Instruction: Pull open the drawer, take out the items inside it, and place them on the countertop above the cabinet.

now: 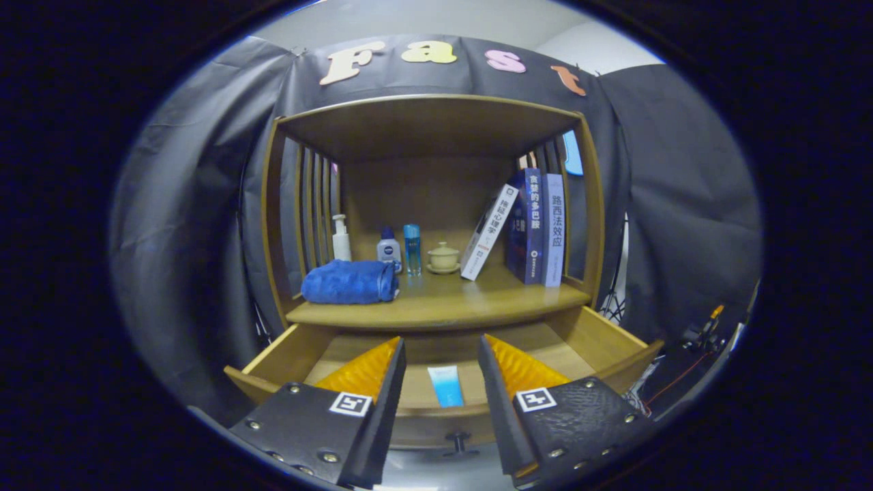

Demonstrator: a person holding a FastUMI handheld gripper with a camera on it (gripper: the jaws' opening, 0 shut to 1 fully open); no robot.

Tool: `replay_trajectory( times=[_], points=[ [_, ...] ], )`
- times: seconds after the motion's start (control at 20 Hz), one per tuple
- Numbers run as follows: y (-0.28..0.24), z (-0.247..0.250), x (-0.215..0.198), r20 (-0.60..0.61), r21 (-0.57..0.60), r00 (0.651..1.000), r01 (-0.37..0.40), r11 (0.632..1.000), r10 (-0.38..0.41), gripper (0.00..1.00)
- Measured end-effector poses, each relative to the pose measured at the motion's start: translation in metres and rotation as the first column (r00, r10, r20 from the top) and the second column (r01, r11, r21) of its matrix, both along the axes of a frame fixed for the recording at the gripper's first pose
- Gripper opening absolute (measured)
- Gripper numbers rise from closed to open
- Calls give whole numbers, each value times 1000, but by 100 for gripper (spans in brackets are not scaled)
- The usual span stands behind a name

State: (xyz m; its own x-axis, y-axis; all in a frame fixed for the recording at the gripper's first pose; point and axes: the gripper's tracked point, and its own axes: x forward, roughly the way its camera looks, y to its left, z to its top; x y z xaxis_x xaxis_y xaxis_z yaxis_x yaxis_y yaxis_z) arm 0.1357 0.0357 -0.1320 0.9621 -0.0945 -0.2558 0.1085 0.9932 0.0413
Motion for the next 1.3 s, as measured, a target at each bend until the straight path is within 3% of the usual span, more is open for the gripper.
replay_trajectory(
  times=[0.2, 0.35, 0.6, 0.85, 1.3],
  points=[
    [-6, -4, 25, -46, 28, 998, 36, 999, -35, 65],
    [-13, -18, 37, -122, 58, 990, 84, 995, -76, 74],
    [-27, -49, 52, -274, 55, 953, 148, 988, -127, 82],
    [-36, -83, 58, -418, 73, 894, 212, 975, -163, 82],
    [-45, -139, 58, -651, 14, 730, 285, 958, -208, 82]
  ],
)
